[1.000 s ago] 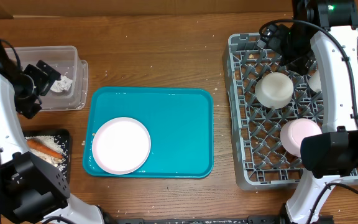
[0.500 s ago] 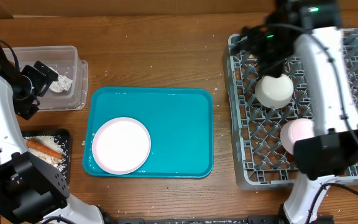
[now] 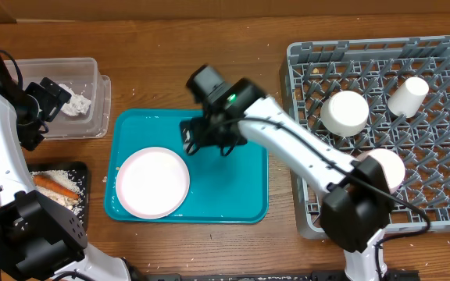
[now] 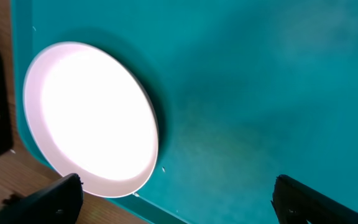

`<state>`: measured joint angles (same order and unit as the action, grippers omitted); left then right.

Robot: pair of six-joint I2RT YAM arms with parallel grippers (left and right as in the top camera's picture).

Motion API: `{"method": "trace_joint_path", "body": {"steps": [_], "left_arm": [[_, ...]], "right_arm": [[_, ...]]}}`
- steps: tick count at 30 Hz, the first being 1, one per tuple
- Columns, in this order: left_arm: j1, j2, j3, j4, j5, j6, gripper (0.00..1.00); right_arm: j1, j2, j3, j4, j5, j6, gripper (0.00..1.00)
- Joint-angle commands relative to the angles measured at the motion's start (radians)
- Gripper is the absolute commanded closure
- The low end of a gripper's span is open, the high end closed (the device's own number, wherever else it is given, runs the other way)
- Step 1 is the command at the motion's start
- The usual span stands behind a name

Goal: Sort waste into correct bins and load items into the dishwasher
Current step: 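Reach the right gripper to the large plate rim and grasp it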

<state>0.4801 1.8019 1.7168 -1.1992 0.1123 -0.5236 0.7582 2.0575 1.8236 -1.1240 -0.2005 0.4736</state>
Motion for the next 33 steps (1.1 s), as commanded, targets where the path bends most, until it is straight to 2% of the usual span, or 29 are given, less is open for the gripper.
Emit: {"method": "trace_joint_path", "body": {"steps": [1,13,17,23,25,26,31,33], "left_arm": [[0.004,0.012,0.006,0.003,-0.019,-0.007,0.00],[0.004,0.012,0.006,0.003,-0.019,-0.007,0.00],[0.004,0.012,0.006,0.003,-0.019,-0.007,0.00],[0.004,0.012,0.006,0.003,-0.019,-0.007,0.00],[0.004,0.012,0.006,0.003,-0.019,-0.007,0.00],[0.004,0.012,0.006,0.003,-0.019,-0.007,0.00],[0.004,0.012,0.006,0.003,-0.019,-0.007,0.00],[0.004,0.012,0.006,0.003,-0.019,-0.007,0.00]], "right_arm": [[0.036,0.045,-0.030,0.026,0.024,0.033,0.00],[0.116,0.182,-0.031,0.041,0.009,0.052,0.09],[0.127,0.215,-0.031,0.043,-0.016,0.055,0.16],[0.143,0.229,-0.031,0.064,-0.025,0.055,0.17],[0.144,0.233,-0.031,0.065,-0.018,0.071,0.25],[0.144,0.235,-0.031,0.064,-0.008,0.085,0.33],[0.144,0.242,-0.031,0.034,0.088,0.139,0.56],[0.144,0.242,-0.030,0.018,0.116,0.155,0.70]]}}
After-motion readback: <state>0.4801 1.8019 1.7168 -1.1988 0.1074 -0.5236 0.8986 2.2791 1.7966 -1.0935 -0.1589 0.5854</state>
